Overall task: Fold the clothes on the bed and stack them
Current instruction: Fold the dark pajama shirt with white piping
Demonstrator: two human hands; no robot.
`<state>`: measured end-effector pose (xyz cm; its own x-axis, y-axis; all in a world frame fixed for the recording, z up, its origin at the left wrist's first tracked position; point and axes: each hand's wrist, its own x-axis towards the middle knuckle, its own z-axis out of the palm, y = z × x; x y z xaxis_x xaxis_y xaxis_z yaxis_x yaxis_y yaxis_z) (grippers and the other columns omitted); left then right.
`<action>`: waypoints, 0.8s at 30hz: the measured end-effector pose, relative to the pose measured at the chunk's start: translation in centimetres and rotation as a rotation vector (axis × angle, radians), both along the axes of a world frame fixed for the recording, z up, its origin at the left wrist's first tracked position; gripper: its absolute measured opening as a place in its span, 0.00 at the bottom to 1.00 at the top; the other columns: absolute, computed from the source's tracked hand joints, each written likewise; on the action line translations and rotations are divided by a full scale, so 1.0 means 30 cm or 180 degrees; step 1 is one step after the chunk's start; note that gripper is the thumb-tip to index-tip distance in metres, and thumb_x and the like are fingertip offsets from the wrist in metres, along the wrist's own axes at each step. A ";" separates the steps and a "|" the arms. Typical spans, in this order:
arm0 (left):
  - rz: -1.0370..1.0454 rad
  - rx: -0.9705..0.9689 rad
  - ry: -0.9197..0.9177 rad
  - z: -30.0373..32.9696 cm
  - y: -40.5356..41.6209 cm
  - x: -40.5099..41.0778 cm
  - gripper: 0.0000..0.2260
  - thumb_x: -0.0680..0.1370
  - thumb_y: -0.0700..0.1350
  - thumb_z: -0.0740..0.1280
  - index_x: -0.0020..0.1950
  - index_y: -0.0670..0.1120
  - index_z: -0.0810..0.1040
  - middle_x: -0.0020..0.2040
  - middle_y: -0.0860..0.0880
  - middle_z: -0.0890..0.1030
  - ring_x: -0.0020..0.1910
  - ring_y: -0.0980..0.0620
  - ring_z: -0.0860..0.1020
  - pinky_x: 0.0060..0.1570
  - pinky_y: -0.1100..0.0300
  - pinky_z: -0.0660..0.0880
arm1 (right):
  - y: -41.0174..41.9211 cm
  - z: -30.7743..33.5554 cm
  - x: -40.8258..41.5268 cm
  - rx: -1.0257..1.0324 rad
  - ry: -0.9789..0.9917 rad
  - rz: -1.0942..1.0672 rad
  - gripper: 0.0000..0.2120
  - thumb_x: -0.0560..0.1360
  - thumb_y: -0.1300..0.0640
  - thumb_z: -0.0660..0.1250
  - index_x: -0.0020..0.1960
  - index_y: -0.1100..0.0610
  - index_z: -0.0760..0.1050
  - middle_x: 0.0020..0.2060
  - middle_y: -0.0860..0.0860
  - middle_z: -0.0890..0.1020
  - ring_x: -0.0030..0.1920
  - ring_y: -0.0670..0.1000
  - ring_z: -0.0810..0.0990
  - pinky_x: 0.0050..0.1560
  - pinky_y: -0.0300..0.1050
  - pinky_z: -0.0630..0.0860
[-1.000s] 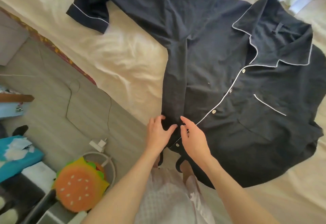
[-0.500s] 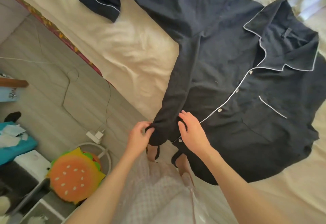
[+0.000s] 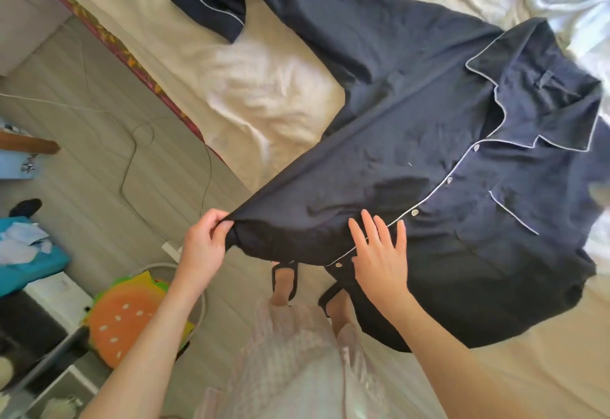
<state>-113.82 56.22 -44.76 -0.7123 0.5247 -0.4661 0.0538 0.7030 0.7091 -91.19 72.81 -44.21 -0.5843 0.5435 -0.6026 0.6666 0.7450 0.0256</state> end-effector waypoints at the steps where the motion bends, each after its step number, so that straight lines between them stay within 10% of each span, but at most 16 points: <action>1: -0.0130 0.0028 0.0063 0.002 0.004 -0.017 0.10 0.78 0.36 0.62 0.42 0.50 0.73 0.37 0.49 0.78 0.39 0.48 0.75 0.41 0.56 0.70 | 0.009 0.001 0.007 0.0092 0.0002 0.0023 0.35 0.69 0.57 0.73 0.73 0.55 0.64 0.73 0.57 0.64 0.71 0.58 0.65 0.71 0.64 0.51; 8: -0.0367 0.0061 0.0062 0.026 0.019 -0.102 0.14 0.77 0.33 0.63 0.43 0.53 0.74 0.41 0.50 0.80 0.43 0.48 0.79 0.47 0.56 0.74 | 0.065 0.001 -0.001 0.0283 -0.0082 0.0109 0.14 0.67 0.62 0.73 0.52 0.56 0.78 0.59 0.56 0.76 0.54 0.57 0.76 0.60 0.56 0.68; 11: -0.0323 -0.0036 -0.0141 0.031 0.003 -0.118 0.18 0.77 0.32 0.63 0.43 0.57 0.73 0.42 0.56 0.80 0.43 0.59 0.78 0.43 0.71 0.73 | 0.072 0.000 0.020 0.0099 -0.0125 0.0138 0.11 0.74 0.60 0.64 0.56 0.53 0.74 0.55 0.51 0.74 0.57 0.54 0.71 0.59 0.50 0.63; 24: -0.1362 -0.1223 -0.0390 -0.013 0.158 -0.123 0.13 0.79 0.40 0.63 0.63 0.44 0.75 0.58 0.46 0.78 0.58 0.48 0.75 0.58 0.56 0.70 | 0.152 0.053 0.016 -0.0325 -0.0772 0.0324 0.13 0.77 0.51 0.57 0.54 0.54 0.77 0.51 0.49 0.78 0.56 0.54 0.73 0.56 0.51 0.62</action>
<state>-117.50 60.96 -45.15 -0.4032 0.5309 -0.7454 0.3231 0.8446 0.4268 -90.71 77.37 -42.60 -0.4649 0.4187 -0.7801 0.5716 0.8148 0.0966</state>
